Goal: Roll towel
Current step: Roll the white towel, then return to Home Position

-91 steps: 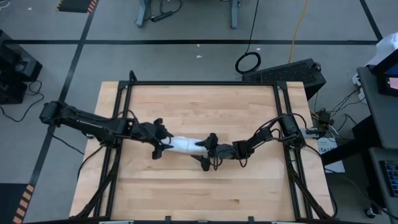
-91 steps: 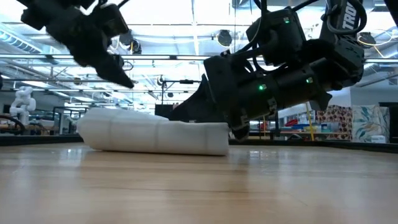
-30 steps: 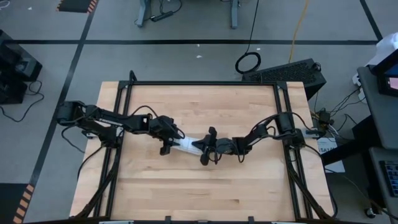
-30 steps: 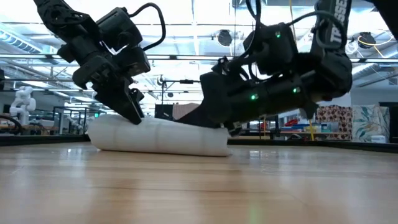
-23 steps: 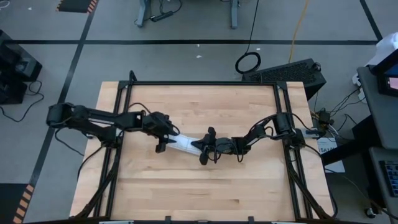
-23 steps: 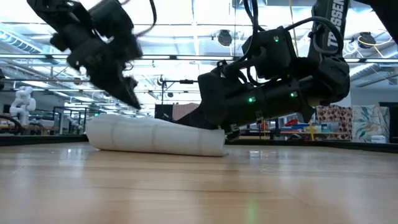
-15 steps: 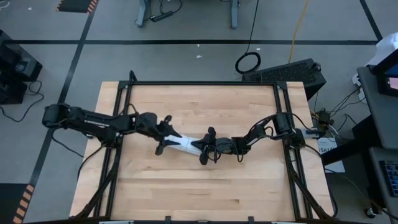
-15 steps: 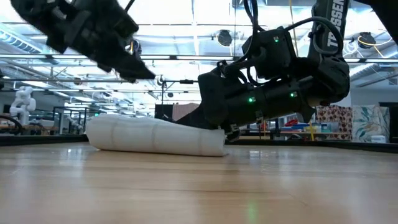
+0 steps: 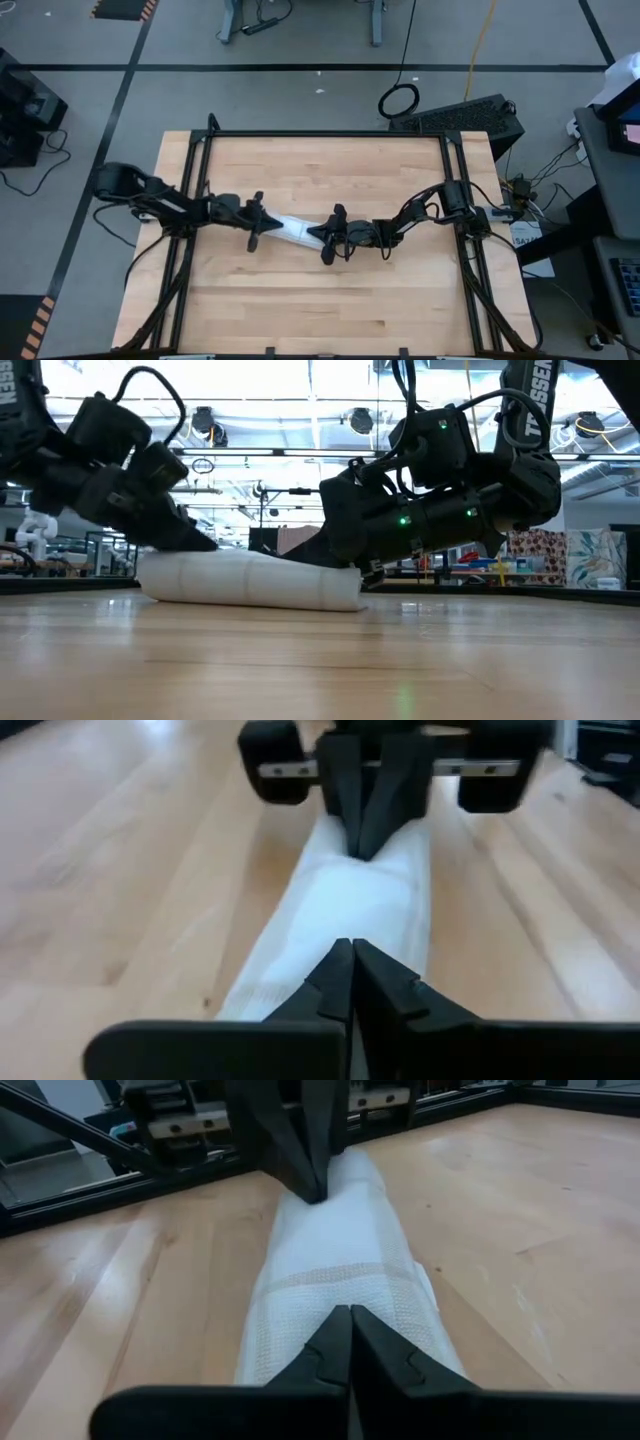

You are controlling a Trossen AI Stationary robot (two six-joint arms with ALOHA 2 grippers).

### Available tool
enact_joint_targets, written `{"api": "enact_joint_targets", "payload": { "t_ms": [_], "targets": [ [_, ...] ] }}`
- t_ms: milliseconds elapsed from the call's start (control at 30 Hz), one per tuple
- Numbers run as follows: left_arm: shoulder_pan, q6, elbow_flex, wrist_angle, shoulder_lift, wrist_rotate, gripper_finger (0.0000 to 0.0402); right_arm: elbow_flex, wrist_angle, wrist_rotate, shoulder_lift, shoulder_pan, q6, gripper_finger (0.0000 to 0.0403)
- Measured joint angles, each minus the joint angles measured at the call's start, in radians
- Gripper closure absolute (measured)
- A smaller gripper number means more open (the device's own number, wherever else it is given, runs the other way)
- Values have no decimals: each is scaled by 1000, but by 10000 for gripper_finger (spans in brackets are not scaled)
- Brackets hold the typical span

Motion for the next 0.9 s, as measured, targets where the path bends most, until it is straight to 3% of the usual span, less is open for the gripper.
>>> {"api": "enact_joint_targets", "payload": {
  "t_ms": [433, 700, 900],
  "targets": [
    [0, -42, 1, 96, 193, -28, 386, 0, -18, 0, -8, 0, -2, 403],
    [0, -50, -1, 105, 126, -17, 386, -7, -74, -32, -150, 1, -72, 402],
    [0, -65, -1, 113, 0, -10, 386, -6, -293, -32, -325, 1, -124, 402]
  ]
}}
